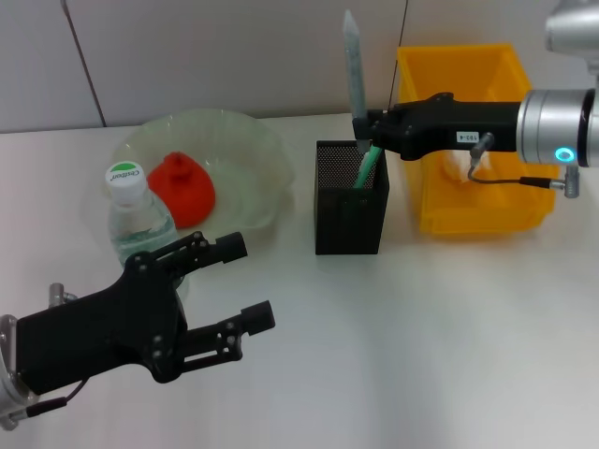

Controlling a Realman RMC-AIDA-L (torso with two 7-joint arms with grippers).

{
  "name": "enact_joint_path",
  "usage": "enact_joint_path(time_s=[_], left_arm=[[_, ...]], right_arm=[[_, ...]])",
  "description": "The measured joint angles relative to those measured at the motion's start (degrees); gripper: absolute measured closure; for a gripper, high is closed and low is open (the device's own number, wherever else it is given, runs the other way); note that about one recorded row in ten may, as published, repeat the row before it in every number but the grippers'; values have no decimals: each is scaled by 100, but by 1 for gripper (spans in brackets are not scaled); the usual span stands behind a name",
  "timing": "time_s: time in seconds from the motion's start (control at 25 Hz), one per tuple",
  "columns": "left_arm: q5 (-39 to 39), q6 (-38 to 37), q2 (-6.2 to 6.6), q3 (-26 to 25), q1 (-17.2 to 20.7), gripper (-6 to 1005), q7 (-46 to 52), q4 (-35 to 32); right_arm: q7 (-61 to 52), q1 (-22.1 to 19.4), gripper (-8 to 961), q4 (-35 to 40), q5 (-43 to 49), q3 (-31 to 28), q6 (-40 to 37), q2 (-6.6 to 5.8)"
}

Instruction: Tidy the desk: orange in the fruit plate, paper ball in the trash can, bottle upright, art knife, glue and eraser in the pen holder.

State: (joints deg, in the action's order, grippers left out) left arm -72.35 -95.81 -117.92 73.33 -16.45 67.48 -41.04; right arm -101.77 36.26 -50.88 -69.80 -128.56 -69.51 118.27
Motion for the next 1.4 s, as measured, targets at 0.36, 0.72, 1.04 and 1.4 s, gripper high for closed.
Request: enact_joint_path(time_s=[0.36,0.72,1.04,1.4], left_arm=[[-25,-6,-4,5,6,189,2,0],[-25,-114,-7,-11,34,190,-37,-46],[-5,-214,-11,-20,28,190,-29,-66],[2,-219,-11,-30,-31,190,-31,-84]], right_arm=[[-1948,140,793,-1008,1182,429,-38,-36],[-2968,172,792,-1615,1828,579,-343,-44],[-2925,95,793,-1531,1843,619,-324,-8],[-2746,74,793,-1400,1844,1016,5,59]])
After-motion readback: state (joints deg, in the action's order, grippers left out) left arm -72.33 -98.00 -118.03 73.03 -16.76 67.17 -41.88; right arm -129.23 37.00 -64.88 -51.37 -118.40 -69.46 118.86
